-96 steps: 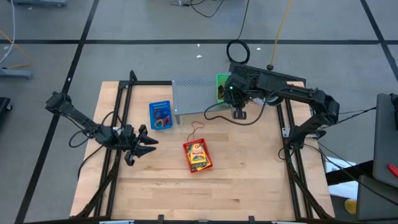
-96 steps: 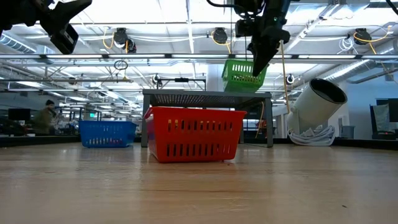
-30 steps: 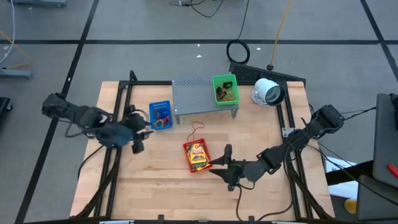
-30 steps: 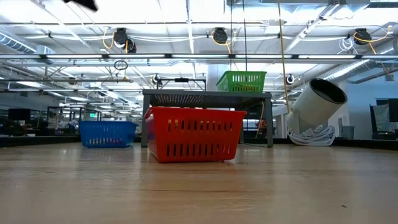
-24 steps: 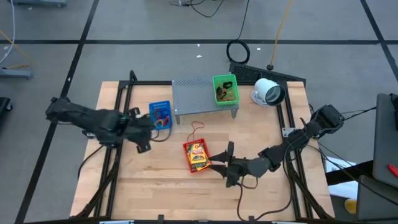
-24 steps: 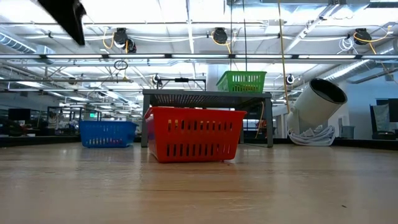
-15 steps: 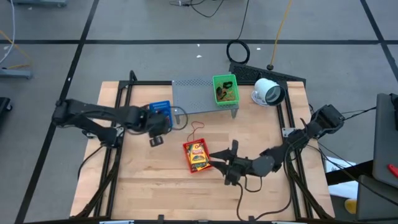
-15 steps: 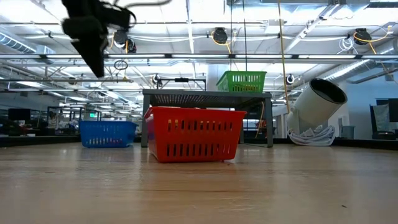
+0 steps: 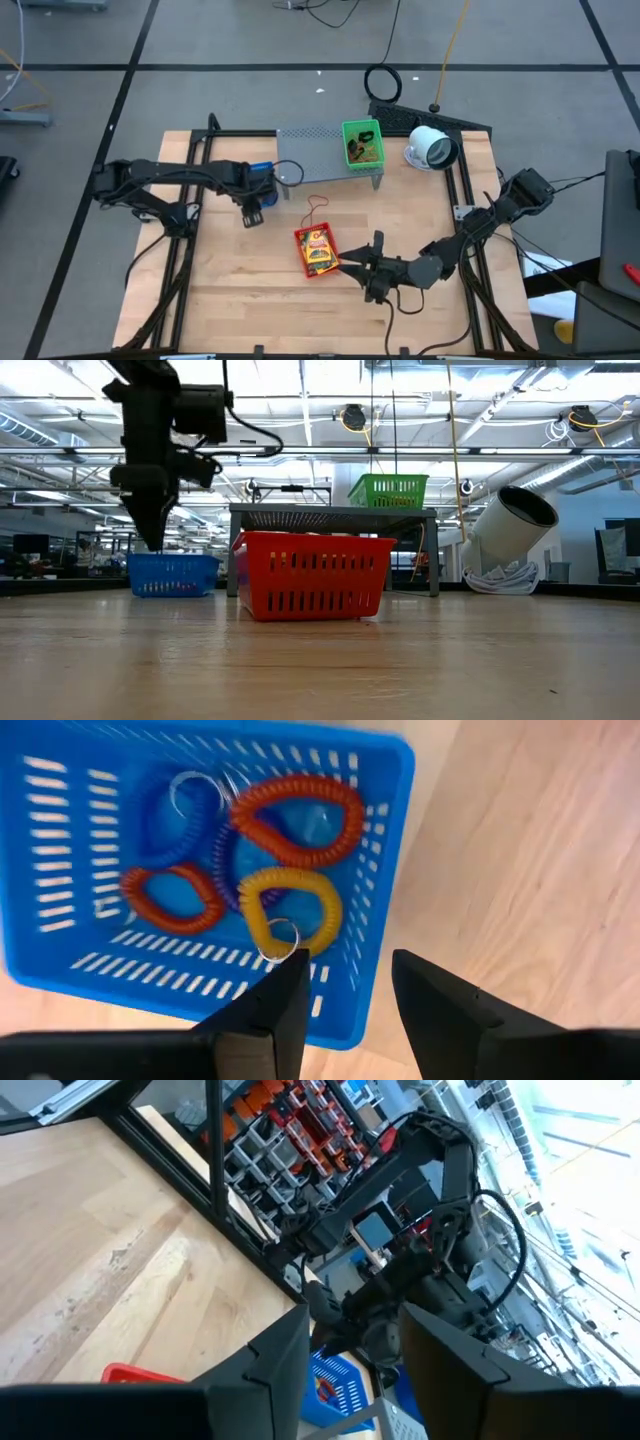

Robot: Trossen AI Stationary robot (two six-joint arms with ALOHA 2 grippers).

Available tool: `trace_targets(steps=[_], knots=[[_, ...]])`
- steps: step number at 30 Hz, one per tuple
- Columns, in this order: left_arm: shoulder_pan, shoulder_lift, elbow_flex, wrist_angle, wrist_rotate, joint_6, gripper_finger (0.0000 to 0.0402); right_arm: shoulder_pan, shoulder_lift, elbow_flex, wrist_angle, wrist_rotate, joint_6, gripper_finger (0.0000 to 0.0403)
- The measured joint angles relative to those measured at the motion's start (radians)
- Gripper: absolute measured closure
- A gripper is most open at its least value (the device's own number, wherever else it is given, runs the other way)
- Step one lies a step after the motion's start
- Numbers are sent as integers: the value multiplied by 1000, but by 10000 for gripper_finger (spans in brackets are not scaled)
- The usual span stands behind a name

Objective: Pick & Place Office Desk Supplies
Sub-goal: Put the blue bin on the shelf

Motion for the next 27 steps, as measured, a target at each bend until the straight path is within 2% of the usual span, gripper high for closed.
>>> trace_targets(steps=[6,14,16,20,21,27], knots=[[8,0,-99,120,40,47,247,0,0,0,-3,0,17,261],[8,-1,-163,172,10,89,251,-6,0,0,-3,0,33,262],[8,-1,-165,171,13,114,274,-11,0,0,-3,0,43,262],[8,-1,-165,172,13,123,374,-15,0,0,-3,0,44,262],[8,-1,-165,173,10,122,386,-15,0,0,-3,-2,44,262],[8,-1,-165,172,7,119,396,-15,0,0,-3,-3,44,262]])
